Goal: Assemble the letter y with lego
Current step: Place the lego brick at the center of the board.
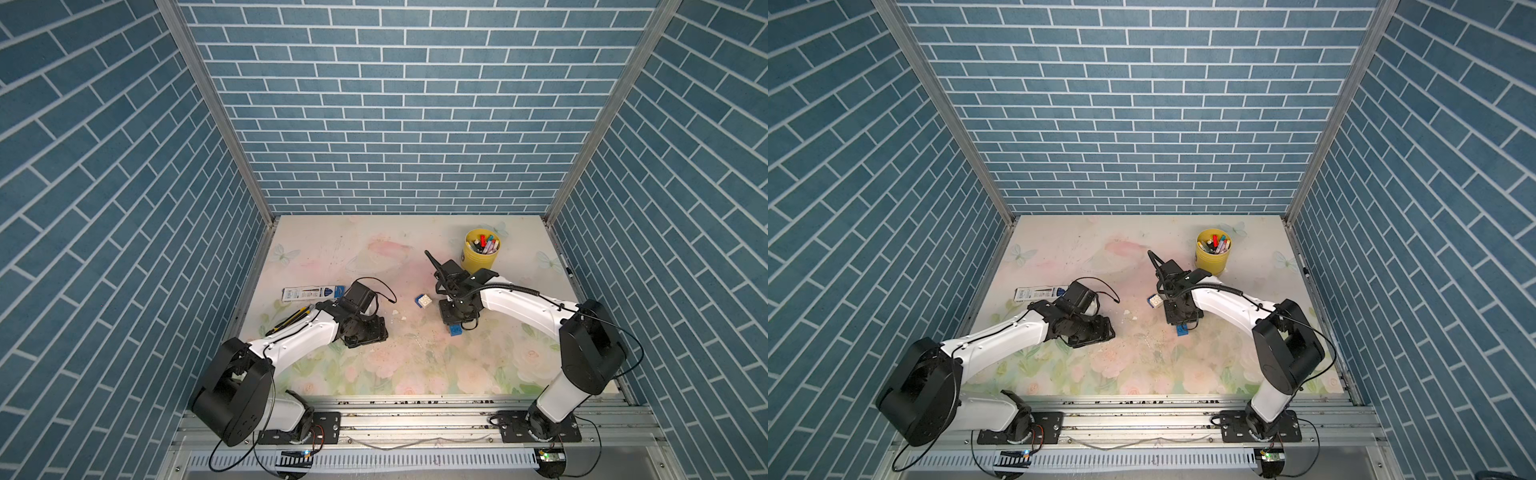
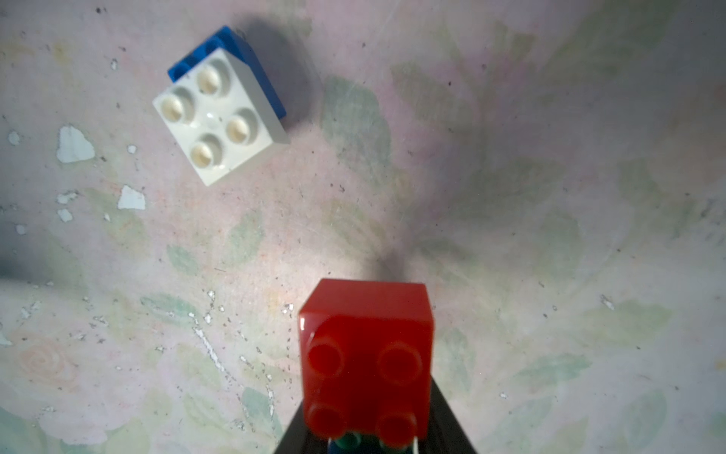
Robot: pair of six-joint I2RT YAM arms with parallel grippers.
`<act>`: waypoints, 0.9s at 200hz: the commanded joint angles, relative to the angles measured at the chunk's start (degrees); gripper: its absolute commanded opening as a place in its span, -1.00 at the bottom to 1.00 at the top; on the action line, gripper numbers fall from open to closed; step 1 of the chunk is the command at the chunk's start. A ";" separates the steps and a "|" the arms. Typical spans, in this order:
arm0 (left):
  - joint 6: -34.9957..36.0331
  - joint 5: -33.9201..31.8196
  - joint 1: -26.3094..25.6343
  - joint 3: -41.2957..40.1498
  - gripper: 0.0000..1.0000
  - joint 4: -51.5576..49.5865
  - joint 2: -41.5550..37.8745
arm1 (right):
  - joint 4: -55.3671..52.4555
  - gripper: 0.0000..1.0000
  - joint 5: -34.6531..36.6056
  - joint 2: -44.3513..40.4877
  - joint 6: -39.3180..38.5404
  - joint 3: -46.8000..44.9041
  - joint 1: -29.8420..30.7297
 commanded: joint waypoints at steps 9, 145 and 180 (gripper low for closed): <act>-0.21 -1.19 -0.25 1.06 0.44 -0.48 1.06 | 2.06 -0.51 -0.92 1.77 -0.70 -1.07 -1.05; 0.32 -2.14 -0.26 2.11 0.44 -1.85 2.25 | 0.53 -0.01 -0.57 2.16 -1.50 0.79 -3.11; 0.47 -2.36 -0.31 1.96 0.44 -1.85 0.76 | -3.79 0.00 2.95 -1.12 -2.67 3.12 -3.11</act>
